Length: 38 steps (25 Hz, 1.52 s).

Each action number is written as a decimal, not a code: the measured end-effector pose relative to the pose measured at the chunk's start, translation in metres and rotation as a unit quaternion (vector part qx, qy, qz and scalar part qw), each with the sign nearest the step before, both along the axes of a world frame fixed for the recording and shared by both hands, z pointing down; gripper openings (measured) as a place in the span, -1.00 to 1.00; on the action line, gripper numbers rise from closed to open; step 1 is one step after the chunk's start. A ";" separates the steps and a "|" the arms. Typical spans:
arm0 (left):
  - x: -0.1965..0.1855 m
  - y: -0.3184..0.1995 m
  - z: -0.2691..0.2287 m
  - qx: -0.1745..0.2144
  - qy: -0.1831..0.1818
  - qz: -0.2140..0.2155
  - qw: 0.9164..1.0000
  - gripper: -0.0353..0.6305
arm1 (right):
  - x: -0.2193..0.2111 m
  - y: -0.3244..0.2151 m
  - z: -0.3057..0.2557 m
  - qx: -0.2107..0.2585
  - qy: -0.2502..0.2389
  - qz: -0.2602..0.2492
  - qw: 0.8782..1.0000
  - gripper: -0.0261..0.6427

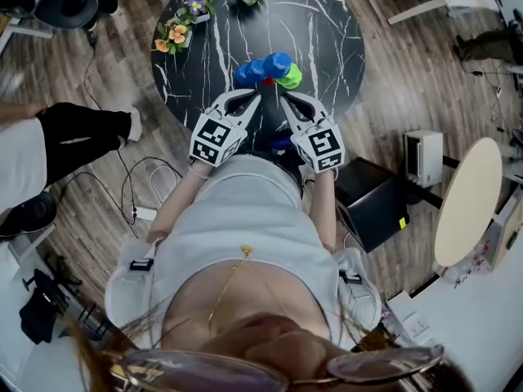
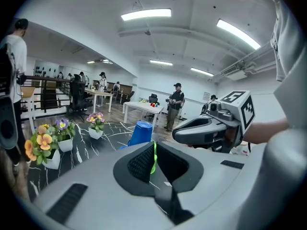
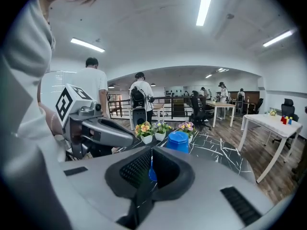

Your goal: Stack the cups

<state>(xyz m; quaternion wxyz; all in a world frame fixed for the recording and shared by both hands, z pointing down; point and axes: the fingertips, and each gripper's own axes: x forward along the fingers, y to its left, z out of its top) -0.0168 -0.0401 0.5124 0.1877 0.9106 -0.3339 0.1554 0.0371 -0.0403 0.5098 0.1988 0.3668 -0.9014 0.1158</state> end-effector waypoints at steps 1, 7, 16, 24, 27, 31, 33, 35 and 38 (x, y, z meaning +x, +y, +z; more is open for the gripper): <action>0.001 0.000 -0.002 0.002 0.002 0.001 1.000 -0.78 | -0.001 0.000 -0.002 0.006 -0.003 -0.001 1.000 -0.85; 0.006 -0.003 -0.021 0.024 0.015 0.009 1.000 -0.78 | -0.002 -0.002 -0.024 0.047 -0.025 -0.002 0.999 -0.86; 0.018 -0.007 -0.050 0.062 0.038 0.025 0.997 -0.78 | -0.005 -0.008 -0.066 0.104 -0.043 0.003 0.994 -0.87; 0.024 -0.009 -0.073 0.088 0.051 0.031 0.994 -0.78 | -0.005 -0.007 -0.081 0.118 -0.057 0.012 0.991 -0.87; 0.025 -0.010 -0.079 0.095 0.053 0.033 0.994 -0.78 | -0.004 -0.006 -0.084 0.126 -0.063 0.010 0.990 -0.87; 0.027 -0.010 -0.088 0.106 0.059 0.035 0.992 -0.78 | -0.004 -0.005 -0.091 0.136 -0.074 0.008 0.988 -0.87; 0.027 -0.010 -0.091 0.111 0.062 0.037 0.991 -0.78 | -0.005 -0.004 -0.092 0.134 -0.075 0.009 0.988 -0.87; 0.028 -0.009 -0.093 0.112 0.064 0.040 0.991 -0.78 | -0.006 -0.004 -0.092 0.133 -0.074 0.006 0.988 -0.87; 0.029 -0.009 -0.093 0.113 0.064 0.043 0.991 -0.78 | -0.007 -0.004 -0.093 0.131 -0.075 0.004 0.989 -0.87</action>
